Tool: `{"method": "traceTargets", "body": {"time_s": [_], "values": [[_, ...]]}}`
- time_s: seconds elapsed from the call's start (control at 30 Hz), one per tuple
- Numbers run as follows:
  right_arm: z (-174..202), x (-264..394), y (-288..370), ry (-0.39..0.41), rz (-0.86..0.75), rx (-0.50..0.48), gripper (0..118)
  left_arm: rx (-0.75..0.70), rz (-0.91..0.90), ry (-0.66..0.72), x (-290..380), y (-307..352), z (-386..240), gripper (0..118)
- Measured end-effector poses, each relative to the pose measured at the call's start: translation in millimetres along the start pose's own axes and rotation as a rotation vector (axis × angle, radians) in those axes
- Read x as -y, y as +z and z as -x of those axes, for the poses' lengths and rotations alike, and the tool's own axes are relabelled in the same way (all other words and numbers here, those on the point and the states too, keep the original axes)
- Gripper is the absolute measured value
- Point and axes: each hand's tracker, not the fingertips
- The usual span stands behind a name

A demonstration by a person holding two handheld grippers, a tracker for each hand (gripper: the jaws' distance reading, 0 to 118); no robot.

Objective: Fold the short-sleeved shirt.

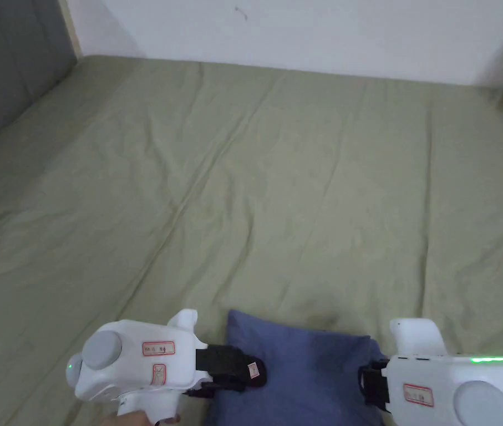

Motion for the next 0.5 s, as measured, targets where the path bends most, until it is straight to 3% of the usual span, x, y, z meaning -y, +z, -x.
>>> {"method": "traceTargets", "body": {"time_s": [0.1, 0.27, 0.5], "values": [[-5.9, -5.2, 6.5, -0.059, -0.041, -0.04, 0, -0.076, -0.019, -0.043, -16.7, 36.1, 1.6, 22], [-19.9, -10.5, 11.0, -0.088, -0.077, -0.004, 0, -0.43, -0.045, -0.114, -66.3, 118.8, 30.2, 22], [-20.7, -8.3, 10.6, -0.129, -0.059, 0.051, 0, -1.202, -0.002, -0.309, -130.8, 208.6, 52.4, 22]]}}
